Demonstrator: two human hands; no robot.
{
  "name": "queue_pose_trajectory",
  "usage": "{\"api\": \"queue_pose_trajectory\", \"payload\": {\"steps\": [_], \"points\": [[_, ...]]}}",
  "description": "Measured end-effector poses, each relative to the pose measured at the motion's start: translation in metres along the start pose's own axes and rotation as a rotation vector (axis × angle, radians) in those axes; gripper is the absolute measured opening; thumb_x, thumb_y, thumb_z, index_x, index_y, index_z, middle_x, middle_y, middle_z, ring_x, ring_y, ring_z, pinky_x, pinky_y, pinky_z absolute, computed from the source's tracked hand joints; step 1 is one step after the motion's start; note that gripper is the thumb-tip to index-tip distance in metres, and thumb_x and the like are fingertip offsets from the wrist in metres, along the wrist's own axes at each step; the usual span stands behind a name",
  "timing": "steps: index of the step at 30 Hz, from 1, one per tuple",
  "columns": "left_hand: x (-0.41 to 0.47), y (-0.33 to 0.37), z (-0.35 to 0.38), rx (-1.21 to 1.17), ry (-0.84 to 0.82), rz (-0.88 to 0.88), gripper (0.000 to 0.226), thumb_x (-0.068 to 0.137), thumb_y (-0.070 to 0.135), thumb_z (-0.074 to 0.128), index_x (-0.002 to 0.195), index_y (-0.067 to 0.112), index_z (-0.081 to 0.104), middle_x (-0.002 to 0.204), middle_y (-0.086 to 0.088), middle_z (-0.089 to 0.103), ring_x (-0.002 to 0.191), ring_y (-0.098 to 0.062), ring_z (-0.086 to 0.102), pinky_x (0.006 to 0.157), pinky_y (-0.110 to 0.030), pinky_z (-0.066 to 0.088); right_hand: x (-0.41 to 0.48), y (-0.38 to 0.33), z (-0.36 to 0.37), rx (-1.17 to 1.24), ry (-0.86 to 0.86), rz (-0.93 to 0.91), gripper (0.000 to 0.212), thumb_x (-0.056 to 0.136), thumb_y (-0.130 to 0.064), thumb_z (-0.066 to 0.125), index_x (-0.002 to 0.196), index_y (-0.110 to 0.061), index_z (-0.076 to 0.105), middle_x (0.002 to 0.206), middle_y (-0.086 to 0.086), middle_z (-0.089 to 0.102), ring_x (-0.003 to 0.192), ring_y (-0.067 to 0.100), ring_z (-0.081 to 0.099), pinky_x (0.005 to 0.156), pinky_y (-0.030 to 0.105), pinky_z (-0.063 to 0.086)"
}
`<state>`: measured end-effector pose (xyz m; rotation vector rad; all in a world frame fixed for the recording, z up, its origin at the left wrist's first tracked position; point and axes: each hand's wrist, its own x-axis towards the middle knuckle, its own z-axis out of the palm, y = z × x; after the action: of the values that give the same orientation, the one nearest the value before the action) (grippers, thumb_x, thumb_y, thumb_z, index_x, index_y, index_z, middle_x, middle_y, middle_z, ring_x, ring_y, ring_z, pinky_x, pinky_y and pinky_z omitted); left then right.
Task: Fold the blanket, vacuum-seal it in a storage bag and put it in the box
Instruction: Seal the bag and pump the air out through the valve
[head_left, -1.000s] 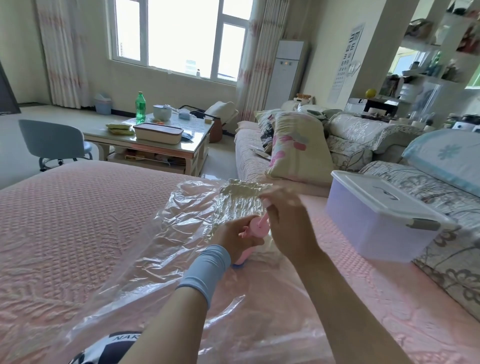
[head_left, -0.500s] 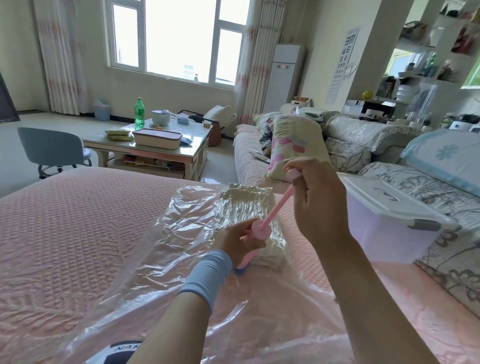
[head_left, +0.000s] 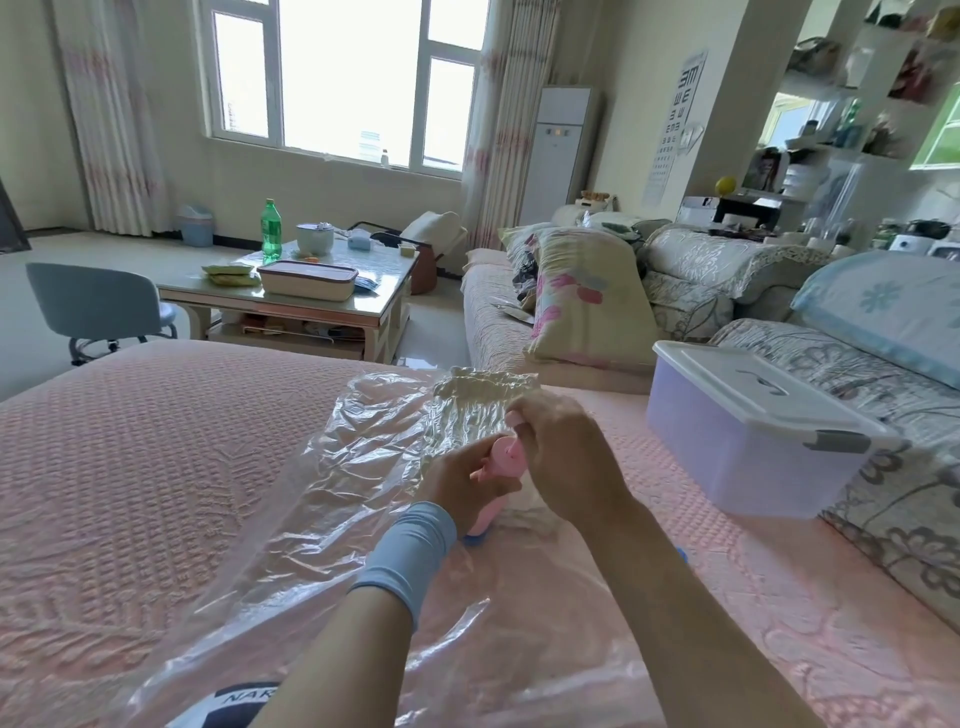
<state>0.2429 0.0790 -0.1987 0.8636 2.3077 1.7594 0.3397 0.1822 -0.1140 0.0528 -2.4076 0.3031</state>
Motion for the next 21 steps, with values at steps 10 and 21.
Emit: {"api": "queue_pose_trajectory", "payload": {"steps": [10, 21], "points": [[0.000, -0.005, 0.003, 0.029, -0.018, -0.015, 0.056, 0.065, 0.029, 0.085, 0.112, 0.049, 0.064, 0.101, 0.015, 0.072, 0.096, -0.010, 0.067, 0.094, -0.034, 0.052, 0.017, -0.010, -0.024, 0.036, 0.540, -0.106, 0.020, 0.095, -0.001, 0.051, 0.102, -0.007, 0.069, 0.099, 0.005, 0.068, 0.096, 0.025, 0.057, 0.090, 0.028, 0.044], [0.001, -0.004, 0.004, 0.049, 0.020, 0.029, 0.036, 0.067, 0.035, 0.077, 0.099, 0.047, 0.066, 0.085, 0.015, 0.071, 0.078, -0.005, 0.064, 0.073, -0.022, 0.050, -0.003, 0.002, 0.008, 0.029, -0.053, 0.075, 0.010, 0.095, -0.009, 0.058, 0.095, -0.011, 0.067, 0.092, 0.006, 0.066, 0.085, 0.027, 0.060, 0.075, 0.040, 0.050]]}}
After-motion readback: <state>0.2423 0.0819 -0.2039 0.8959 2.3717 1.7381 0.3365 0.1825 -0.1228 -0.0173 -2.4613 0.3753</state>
